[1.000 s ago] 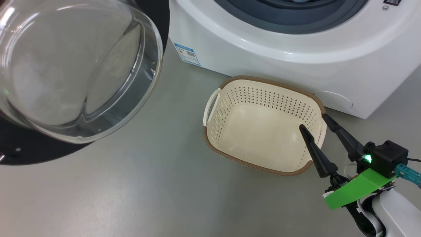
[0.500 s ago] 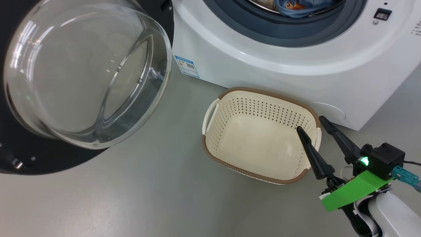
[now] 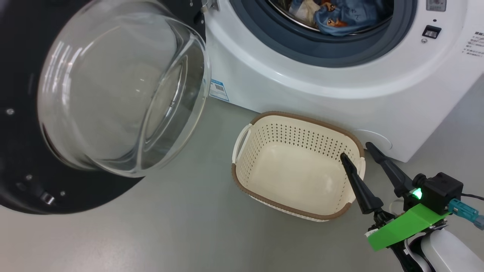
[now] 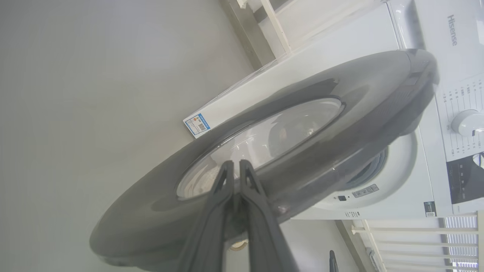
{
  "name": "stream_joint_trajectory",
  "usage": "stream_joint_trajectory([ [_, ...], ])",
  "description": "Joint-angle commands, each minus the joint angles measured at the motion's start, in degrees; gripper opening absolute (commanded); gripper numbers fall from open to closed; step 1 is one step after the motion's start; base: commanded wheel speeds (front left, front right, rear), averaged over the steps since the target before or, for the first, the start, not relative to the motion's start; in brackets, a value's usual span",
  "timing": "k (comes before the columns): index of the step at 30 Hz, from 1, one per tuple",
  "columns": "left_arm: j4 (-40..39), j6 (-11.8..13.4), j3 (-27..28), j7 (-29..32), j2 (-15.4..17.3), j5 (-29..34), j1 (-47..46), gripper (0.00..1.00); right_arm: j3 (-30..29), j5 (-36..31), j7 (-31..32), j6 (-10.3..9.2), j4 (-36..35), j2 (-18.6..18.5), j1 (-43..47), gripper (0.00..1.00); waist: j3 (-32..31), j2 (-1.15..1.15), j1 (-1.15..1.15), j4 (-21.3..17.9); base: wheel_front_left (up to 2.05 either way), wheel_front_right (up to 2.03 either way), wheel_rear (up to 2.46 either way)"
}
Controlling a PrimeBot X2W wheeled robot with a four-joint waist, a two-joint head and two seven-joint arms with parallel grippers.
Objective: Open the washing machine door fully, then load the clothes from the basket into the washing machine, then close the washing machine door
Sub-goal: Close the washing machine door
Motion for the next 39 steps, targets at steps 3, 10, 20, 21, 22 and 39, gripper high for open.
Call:
stream_joint_trajectory([
  [3,-5.3,-0.4,1.1,3.8,2.7,-1.0,1.1,0.0,0.1,-0.2,-0.5,0.43,-1.5,0.2,1.1,1.0,-1.3,0.0,0.0,-0.2,0.0,0.0,0.0],
  [10,-12.6,-0.4,0.9,6.7,1.0,-1.3,3.0,0.0,-1.1,-0.3,-0.5,0.43,-1.7,0.8,2.3,1.0,-2.7,0.0,0.0,-0.8,0.0,0.0,0.0],
  [20,-21.4,-0.4,0.6,10.5,-0.7,-1.9,5.4,0.0,-3.0,-0.7,-0.5,0.43,-2.2,2.1,3.8,1.0,-4.6,0.0,0.0,-3.7,0.0,0.0,0.0],
  [21,-22.1,-0.4,0.5,10.8,-0.9,-2.0,5.5,0.0,-3.3,-0.7,-0.5,0.43,-2.2,2.3,4.0,1.0,-4.8,0.0,0.0,-4.0,0.0,0.0,0.0],
  [22,-22.9,-0.4,0.4,11.1,-1.2,-2.1,5.7,0.0,-3.5,-0.8,-0.5,0.43,-2.2,2.4,4.3,1.0,-4.9,0.0,0.0,-4.4,0.0,0.0,0.0],
  [39,-30.9,-0.4,-2.2,12.3,-4.7,0.0,4.9,0.0,-6.4,-1.2,-0.5,0.43,-3.1,4.1,6.7,1.0,-6.7,0.0,0.0,-12.0,0.0,0.0,0.0],
])
